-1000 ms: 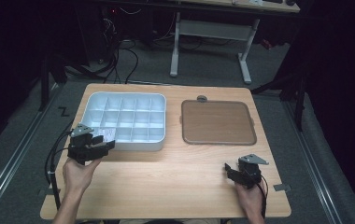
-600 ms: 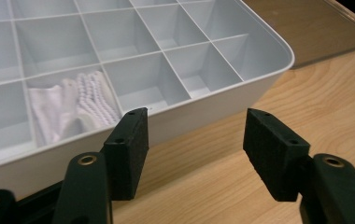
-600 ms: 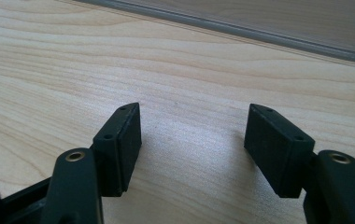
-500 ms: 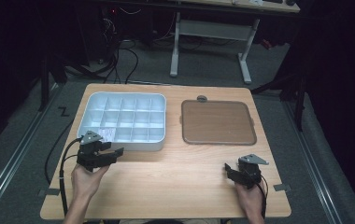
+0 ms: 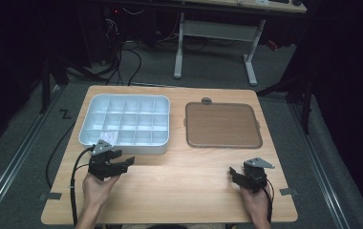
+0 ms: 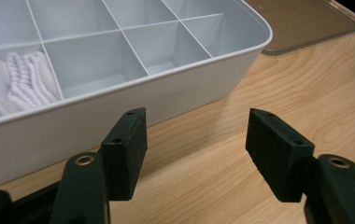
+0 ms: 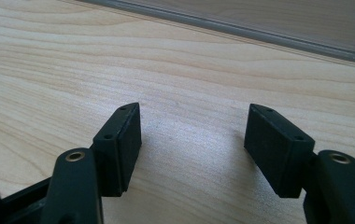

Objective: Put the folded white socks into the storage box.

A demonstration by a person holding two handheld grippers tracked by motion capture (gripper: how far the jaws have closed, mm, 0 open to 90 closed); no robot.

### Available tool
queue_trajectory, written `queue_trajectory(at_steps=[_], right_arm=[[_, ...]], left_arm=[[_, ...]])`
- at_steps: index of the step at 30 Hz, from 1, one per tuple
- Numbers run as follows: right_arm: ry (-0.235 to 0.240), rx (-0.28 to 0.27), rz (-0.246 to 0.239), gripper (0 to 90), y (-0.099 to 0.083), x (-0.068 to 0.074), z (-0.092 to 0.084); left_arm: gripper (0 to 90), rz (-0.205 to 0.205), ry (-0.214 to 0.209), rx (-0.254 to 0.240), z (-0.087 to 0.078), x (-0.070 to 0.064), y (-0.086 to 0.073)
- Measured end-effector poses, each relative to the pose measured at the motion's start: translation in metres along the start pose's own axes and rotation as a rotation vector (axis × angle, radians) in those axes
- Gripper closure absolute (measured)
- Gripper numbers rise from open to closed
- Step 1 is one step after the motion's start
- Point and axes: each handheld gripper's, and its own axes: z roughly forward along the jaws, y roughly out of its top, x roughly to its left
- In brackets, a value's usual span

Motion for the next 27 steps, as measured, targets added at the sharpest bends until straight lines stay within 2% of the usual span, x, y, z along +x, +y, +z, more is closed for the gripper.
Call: queue_trajectory(at_steps=[1,4,14,17,27], right_arm=[[0.000,0.000,0.000,36.9,0.000,0.000,0.000],[0.000,0.000,0.000,36.9,0.000,0.000,0.000],[0.002,0.000,-0.001,36.9,0.000,0.001,0.000],[0.002,0.000,-0.002,36.9,0.000,0.001,0.000],[0.003,0.000,-0.002,36.9,0.000,0.001,0.000]], left_arm=[[38.9,-0.011,0.000,0.001,0.001,0.000,-0.002],[38.2,0.016,-0.003,0.013,0.003,-0.002,-0.008],[36.5,0.010,-0.012,0.033,0.008,-0.003,-0.022],[36.4,0.022,-0.011,0.037,0.010,-0.003,-0.027],[36.4,0.012,-0.013,0.057,0.017,-0.003,-0.039]])
